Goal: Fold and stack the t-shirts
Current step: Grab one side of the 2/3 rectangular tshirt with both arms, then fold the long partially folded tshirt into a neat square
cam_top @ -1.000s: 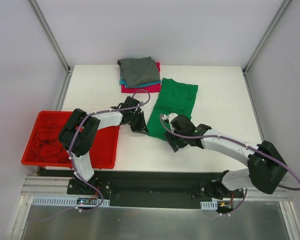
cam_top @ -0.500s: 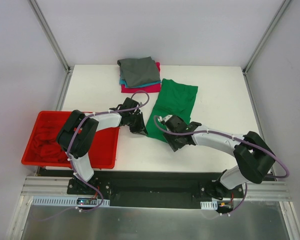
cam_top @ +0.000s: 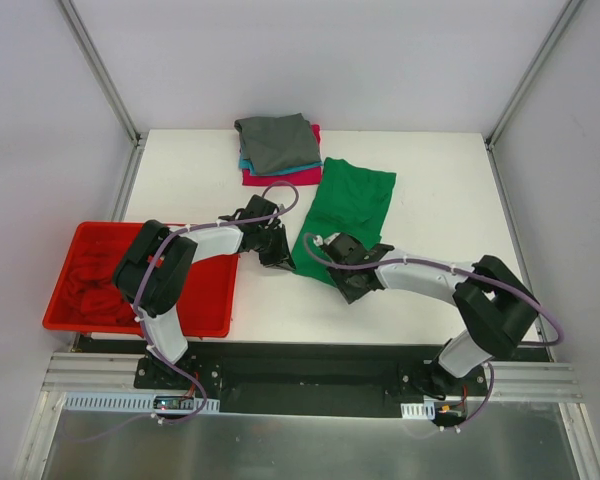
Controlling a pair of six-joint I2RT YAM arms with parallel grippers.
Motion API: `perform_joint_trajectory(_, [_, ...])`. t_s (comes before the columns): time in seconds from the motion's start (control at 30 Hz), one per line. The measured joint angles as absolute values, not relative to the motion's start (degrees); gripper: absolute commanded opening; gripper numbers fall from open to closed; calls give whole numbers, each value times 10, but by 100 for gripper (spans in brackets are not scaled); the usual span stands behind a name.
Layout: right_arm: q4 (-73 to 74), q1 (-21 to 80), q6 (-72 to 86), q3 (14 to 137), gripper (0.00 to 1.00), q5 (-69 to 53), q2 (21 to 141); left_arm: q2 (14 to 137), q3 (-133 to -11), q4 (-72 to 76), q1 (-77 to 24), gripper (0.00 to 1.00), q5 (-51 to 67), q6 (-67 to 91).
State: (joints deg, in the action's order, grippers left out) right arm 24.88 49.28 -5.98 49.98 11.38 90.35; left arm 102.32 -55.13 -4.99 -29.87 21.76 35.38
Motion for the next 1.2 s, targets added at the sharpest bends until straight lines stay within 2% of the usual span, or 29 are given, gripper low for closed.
perform_joint_trajectory(0.2, [249, 493, -46, 503, 13, 122, 908, 1023, -551, -51, -299, 0, 218, 354])
perform_joint_trajectory(0.4, [239, 497, -46, 495, 3, 88, 896, 991, -534, -67, -299, 0, 187, 354])
perform_joint_trajectory(0.77, [216, 581, -44, 484, 1, -156, 805, 753, -442, -135, -299, 0, 109, 358])
perform_joint_trajectory(1.0, [157, 643, -19, 543, 1, -319, 802, 596, -429, -187, -299, 0, 67, 363])
perform_joint_trajectory(1.2, [75, 649, 26, 556, 1, -400, 802, 505, -424, -233, -299, 0, 27, 364])
